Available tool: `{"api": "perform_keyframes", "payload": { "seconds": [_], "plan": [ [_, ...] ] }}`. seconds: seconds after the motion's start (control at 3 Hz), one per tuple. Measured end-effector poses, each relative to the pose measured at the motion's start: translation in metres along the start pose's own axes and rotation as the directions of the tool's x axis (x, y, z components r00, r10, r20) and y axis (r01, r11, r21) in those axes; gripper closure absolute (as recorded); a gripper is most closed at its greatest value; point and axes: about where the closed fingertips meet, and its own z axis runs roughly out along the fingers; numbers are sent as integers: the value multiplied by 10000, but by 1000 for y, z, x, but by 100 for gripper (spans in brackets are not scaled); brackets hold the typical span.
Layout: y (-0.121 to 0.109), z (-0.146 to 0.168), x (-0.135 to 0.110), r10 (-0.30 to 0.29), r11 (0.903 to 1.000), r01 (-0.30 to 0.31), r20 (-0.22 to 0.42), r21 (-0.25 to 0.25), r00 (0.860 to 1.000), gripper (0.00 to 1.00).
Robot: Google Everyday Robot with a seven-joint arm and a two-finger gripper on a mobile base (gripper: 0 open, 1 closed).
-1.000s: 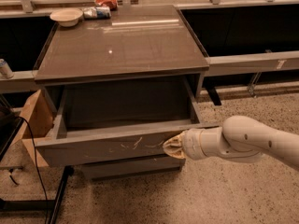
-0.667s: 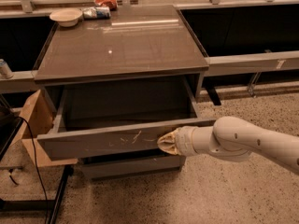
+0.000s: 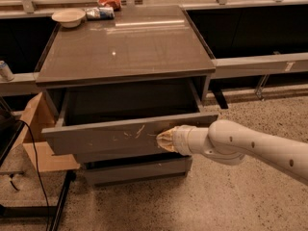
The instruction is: Close top drawer
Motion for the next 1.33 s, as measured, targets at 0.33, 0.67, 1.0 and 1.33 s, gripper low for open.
{"api": "perform_keyframes", "payload": {
  "seconds": [0.33, 0.67, 1.0, 1.33],
  "plan": [
    [-16, 12, 12, -128, 9982, 171, -730, 575, 9972, 100],
    [-16, 12, 12, -129, 9982, 171, -730, 576, 9972, 100],
    [-23, 18, 15, -372, 9966, 431, -829, 706, 9959, 100],
    [-30, 24, 18, -572, 9947, 645, -902, 802, 9943, 100]
  ]
}}
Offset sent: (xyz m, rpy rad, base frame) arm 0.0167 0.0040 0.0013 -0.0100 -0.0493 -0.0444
